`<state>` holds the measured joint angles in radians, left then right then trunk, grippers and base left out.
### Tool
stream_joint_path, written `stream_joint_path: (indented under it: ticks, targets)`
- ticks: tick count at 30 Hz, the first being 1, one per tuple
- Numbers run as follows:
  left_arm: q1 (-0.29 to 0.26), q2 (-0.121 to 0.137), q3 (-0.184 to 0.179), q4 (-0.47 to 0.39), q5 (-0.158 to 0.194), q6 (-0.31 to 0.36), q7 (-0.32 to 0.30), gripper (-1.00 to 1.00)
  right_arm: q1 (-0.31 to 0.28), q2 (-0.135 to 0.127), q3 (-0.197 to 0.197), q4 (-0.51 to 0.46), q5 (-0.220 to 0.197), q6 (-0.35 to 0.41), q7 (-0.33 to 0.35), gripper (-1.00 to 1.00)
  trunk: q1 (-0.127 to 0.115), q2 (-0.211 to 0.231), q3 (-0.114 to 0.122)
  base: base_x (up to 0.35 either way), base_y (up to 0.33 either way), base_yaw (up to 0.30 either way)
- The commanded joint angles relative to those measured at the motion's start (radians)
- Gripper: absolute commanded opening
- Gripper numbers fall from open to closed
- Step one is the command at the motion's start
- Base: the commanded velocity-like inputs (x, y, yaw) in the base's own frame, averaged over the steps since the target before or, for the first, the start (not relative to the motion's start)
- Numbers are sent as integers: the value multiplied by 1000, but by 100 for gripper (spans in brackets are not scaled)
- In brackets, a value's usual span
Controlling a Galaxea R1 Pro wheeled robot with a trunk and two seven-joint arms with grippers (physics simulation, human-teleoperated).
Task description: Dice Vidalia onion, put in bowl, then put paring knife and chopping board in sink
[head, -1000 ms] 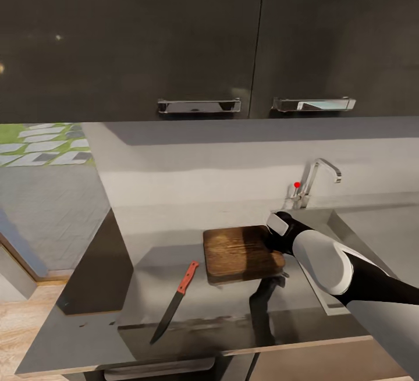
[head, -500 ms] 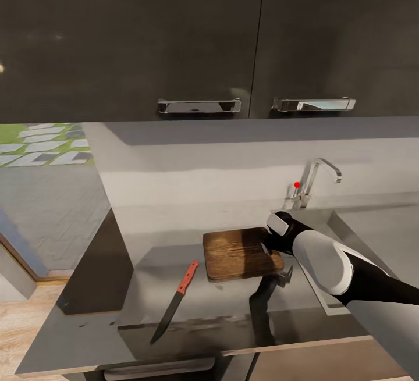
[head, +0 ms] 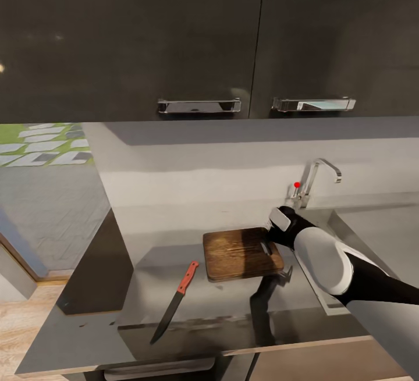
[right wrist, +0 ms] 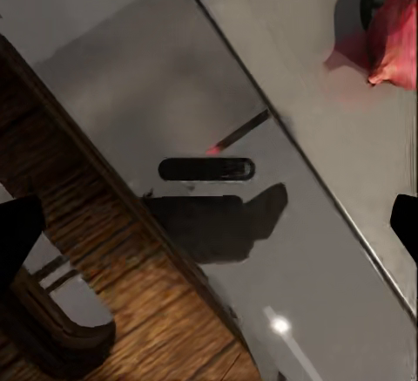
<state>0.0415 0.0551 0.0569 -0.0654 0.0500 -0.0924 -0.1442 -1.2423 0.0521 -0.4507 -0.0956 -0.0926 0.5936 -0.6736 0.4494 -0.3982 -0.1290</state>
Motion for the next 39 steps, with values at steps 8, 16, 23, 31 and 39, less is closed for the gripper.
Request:
stream_joint_path:
  ticks: [8, 16, 23, 31, 39]
  targets:
    - [0, 0, 6, -2, 5, 0, -6, 100, 0, 70, 6, -277, -10, 173, -9, 100, 1, -2, -2, 0, 0, 0]
    - [1, 0, 6, -3, 5, 0, -6, 100, 0, 116, 33, -426, -11, 274, -9, 100, 1, -2, -2, 0, 0, 0]
    - [1, 1, 6, -4, 5, -7, -6, 100, 0, 122, 116, -449, -12, 266, 19, 100, 1, -2, -2, -4, 0, 0]
    - [0, 4, 10, -8, 6, -13, -6, 100, 0, 122, 206, -430, 16, 105, 275, 100, 1, -2, -2, -240, 0, 0]
    - [0, 5, 9, -7, 7, -15, -6, 100, 0, 122, 211, -411, 96, 51, 349, 100, 1, -2, -2, -331, 0, 0]
